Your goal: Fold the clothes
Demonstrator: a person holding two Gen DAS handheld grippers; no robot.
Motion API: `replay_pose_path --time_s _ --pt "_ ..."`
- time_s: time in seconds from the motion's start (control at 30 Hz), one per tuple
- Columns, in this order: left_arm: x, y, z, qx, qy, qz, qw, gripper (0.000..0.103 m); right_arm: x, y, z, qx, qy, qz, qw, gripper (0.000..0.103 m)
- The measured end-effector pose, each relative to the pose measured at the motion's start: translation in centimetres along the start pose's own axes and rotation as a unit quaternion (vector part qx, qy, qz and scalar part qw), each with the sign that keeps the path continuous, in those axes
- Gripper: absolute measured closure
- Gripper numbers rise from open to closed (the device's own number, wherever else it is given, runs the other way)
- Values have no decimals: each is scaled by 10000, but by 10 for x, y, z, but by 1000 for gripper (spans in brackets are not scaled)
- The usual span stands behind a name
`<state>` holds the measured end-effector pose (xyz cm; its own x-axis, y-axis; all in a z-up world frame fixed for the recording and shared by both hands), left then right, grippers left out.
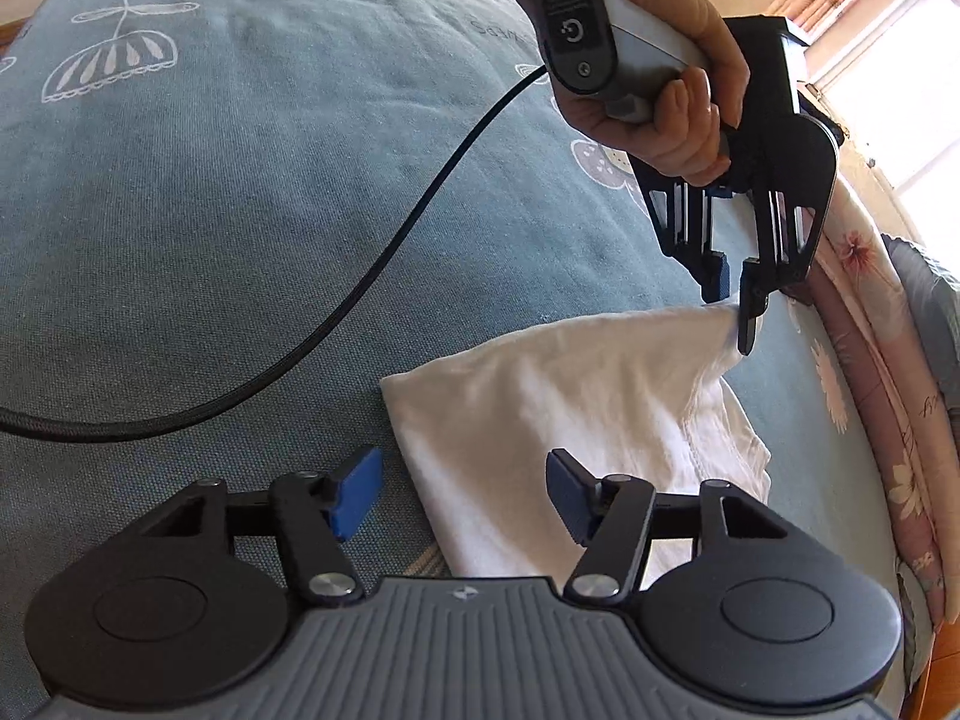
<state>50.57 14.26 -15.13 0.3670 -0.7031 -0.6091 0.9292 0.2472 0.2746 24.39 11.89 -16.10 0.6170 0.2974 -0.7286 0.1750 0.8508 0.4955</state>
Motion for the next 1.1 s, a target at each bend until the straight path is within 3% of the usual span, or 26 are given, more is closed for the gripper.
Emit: replay_pose_path --time_s 0.2,0.4,0.53,0.57,0.6,0.7,0.87,1.1 --pt "5 2 -6 -125 44 14 9999 93 5 9 -17 -711 -336 186 9967 41" --pt "-6 2 -26 -515 207 126 9984 92 4 12 -27 -1017 -215 101 9945 69" --pt "-41 -8 -36 -516 467 403 9968 85 6 14 -28 -1091 -191 74 9938 72" --pt "-51 -12 -38 -536 523 471 9961 84 6 15 -27 -1065 -155 57 9942 77" --pt "-56 -23 -40 -656 502 461 9955 83 6 15 -27 -1030 -94 36 9946 84" --pt "-73 -57 -47 -1014 438 431 9930 76 5 16 -22 -830 53 39 9965 89" --pt "-99 -112 -57 -1602 327 373 9858 70 1 20 -10 -511 185 43 9985 91" --pt "-82 -163 -63 -2211 157 -11 9751 62 -7 19 -3 -468 219 109 9986 95"
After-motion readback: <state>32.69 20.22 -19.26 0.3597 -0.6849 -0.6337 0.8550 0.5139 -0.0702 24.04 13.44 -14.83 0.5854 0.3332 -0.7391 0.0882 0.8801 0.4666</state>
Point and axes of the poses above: each gripper's, at about its wrist camera, not at the fingertips, and x roughly the way its jaws point, z to its right, y to its top, the point moved 9 cm from there along x, roughly the way its jaws point, and after that the axes turned 5 degrees about z, right-handed, at the moved point
